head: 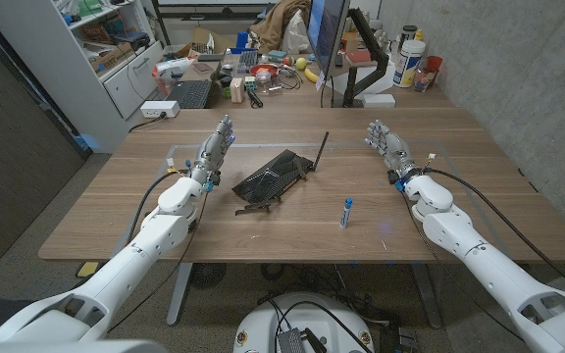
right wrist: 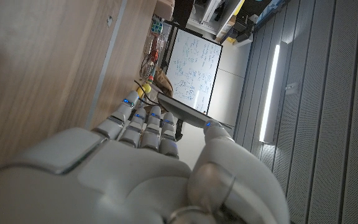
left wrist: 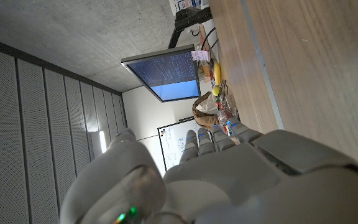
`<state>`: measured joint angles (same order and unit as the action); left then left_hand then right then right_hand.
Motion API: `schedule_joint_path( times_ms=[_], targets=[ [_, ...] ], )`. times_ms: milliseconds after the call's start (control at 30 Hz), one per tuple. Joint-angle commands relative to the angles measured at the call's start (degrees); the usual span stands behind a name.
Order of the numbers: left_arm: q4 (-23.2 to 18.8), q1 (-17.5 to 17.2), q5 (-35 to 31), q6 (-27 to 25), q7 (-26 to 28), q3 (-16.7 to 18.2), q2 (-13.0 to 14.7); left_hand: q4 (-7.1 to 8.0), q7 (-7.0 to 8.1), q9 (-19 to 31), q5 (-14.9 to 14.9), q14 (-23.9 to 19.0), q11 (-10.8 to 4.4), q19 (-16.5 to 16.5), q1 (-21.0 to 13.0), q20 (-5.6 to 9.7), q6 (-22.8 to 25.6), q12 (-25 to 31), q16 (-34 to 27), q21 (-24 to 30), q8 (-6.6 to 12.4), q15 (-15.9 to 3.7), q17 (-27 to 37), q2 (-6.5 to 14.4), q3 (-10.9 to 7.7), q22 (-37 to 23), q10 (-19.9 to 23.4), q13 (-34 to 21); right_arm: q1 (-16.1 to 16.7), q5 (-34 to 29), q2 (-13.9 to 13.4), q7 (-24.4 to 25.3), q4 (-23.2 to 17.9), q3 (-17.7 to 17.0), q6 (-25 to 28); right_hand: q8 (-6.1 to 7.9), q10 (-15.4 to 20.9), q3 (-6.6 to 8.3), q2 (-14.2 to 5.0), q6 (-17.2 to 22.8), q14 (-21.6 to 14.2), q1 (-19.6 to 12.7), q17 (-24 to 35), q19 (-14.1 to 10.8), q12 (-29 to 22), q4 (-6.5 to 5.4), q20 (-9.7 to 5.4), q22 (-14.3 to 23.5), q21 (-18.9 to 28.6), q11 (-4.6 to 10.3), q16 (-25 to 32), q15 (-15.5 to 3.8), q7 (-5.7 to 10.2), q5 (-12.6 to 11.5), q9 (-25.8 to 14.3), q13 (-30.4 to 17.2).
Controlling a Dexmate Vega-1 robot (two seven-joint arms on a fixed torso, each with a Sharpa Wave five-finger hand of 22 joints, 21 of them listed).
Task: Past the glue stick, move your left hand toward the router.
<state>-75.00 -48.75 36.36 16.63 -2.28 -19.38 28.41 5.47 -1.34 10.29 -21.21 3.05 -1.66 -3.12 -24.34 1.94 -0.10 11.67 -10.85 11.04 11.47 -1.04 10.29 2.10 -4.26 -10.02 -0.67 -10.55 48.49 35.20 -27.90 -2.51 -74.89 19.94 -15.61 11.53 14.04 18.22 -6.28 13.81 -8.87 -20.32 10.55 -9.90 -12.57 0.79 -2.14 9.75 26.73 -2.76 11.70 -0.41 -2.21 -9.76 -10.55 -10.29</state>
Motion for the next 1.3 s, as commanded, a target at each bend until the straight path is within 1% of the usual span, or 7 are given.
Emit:
schedule_joint_path(
  times_ms=[33, 67, 300, 633, 800, 967, 1300],
  targets=[
    [-0.5, -0.8, -3.3, -1.9, -2.4, 3.8, -2.4, 0.27, -0.43, 0.3, -0.4, 0.1, -0.17, -0.4, -0.7, 2.36, 0.5, 0.5, -0.3, 0.4, 0.48, -0.10, 0.2, 0.1, 0.05, -0.2, 0.6, -0.3, 1.4, -5.1, 4.5, -2.1, -0.9, -5.3, 2.5, 0.53, 1.1, 0.45, 0.04, 0.8, -0.8, -0.7, 0.1, -1.1, -0.6, 0.36, -1.74, 0.2, 0.3, 0.12, 0.4, -0.25, 0.08, -0.4, -0.1, -0.1],
    [-0.5, -0.8, -3.5, -2.0, -2.7, 4.0, -2.6, 0.27, -0.44, 0.3, -0.4, 0.0, -0.14, -0.4, -0.7, 2.33, 0.5, 0.5, -0.3, 0.4, 0.48, -0.12, 0.2, 0.2, 0.05, -0.2, 0.6, -0.3, 1.5, -5.5, 4.8, -2.4, -1.0, -5.8, 2.7, 0.52, 1.2, 0.44, 0.03, 0.9, -0.8, -0.7, 0.1, -1.2, -0.7, 0.36, -1.77, 0.2, 0.3, -0.14, 0.4, -0.27, 0.07, -0.4, -0.1, -0.1],
    [-0.8, -0.9, -4.8, -3.2, -4.1, 5.5, -3.2, 0.21, -0.20, 0.3, -0.5, -0.4, -0.67, -0.4, -0.8, 1.73, 1.0, 0.6, -0.4, 0.4, 0.56, -0.19, 0.2, 0.3, 0.07, -0.2, 1.0, -0.3, 2.2, -8.0, 7.0, -3.3, -1.6, -8.4, 3.7, 0.45, 1.2, 0.43, -0.03, 1.0, -0.9, -0.6, 0.1, -1.3, -0.6, 0.38, -1.74, 0.2, 0.1, -0.14, 0.3, -0.15, 0.06, -0.4, -0.1, -0.1],
    [-1.6, -1.2, -5.8, -4.1, -4.8, 7.1, -3.8, 0.17, -0.20, 0.3, -0.6, -0.7, -0.48, -0.4, -1.0, 1.43, 1.4, 0.6, -0.4, 0.4, 0.60, -0.11, 0.2, 0.5, 0.09, -0.2, 1.4, -0.3, 2.8, -10.1, 8.7, -5.1, -2.0, -11.4, 4.7, 0.35, 1.1, 0.40, 0.02, 1.1, -0.9, -0.6, 0.1, -1.2, -0.5, 0.46, -1.57, 0.3, -0.2, -0.24, 0.1, 0.03, 0.06, -0.4, -0.1, -0.1],
    [-2.3, -0.6, -6.5, -5.0, -5.1, 7.3, -3.7, 0.13, -0.24, 0.3, -0.6, -0.8, -0.52, -0.4, -1.1, 1.40, 1.7, 0.7, -0.4, 0.4, 0.67, -0.09, 0.2, 0.6, 0.10, -0.2, 1.5, -0.3, 2.9, -10.8, 9.7, -5.4, -1.8, -12.6, 4.7, 0.29, 1.1, 0.35, 0.12, 1.1, -0.8, -0.5, 0.1, -1.2, -0.4, 0.51, -1.46, 0.3, -0.3, -0.28, 0.0, 0.08, 0.10, -0.4, -0.1, -0.1],
    [-3.3, 0.0, -7.5, -5.0, -5.3, 7.4, -3.6, 0.11, -0.29, 0.3, -0.6, -1.0, -0.53, -0.3, -1.1, 1.37, 1.8, 0.7, -0.4, 0.4, 0.67, -0.06, 0.2, 0.6, 0.11, -0.2, 1.6, -0.3, 2.4, -11.2, 9.8, -6.6, -1.6, -13.4, 6.4, 0.23, 1.3, 0.33, 0.20, 1.1, -0.8, -0.5, 0.1, -1.1, -0.4, 0.61, -1.39, 0.3, -0.5, -0.28, -0.1, 0.14, 0.13, -0.4, -0.2, -0.2],
    [-3.7, 0.9, -8.5, -4.1, -6.0, 7.1, -4.3, 0.06, -0.11, 0.3, -0.7, -1.3, -0.61, -0.3, -1.3, 0.89, 2.3, 0.7, -0.4, 0.4, 0.70, -0.08, 0.2, 0.8, 0.15, -0.2, 2.1, -0.3, 1.7, -12.3, 11.3, -7.3, -0.3, -15.0, 4.7, 0.19, 1.5, 0.27, 0.19, 1.3, -0.9, -0.4, 0.1, -1.1, -0.4, 0.62, -1.18, 0.3, -0.8, -0.33, -0.1, 0.23, 0.22, -0.4, -0.2, -0.2]
  ],
)
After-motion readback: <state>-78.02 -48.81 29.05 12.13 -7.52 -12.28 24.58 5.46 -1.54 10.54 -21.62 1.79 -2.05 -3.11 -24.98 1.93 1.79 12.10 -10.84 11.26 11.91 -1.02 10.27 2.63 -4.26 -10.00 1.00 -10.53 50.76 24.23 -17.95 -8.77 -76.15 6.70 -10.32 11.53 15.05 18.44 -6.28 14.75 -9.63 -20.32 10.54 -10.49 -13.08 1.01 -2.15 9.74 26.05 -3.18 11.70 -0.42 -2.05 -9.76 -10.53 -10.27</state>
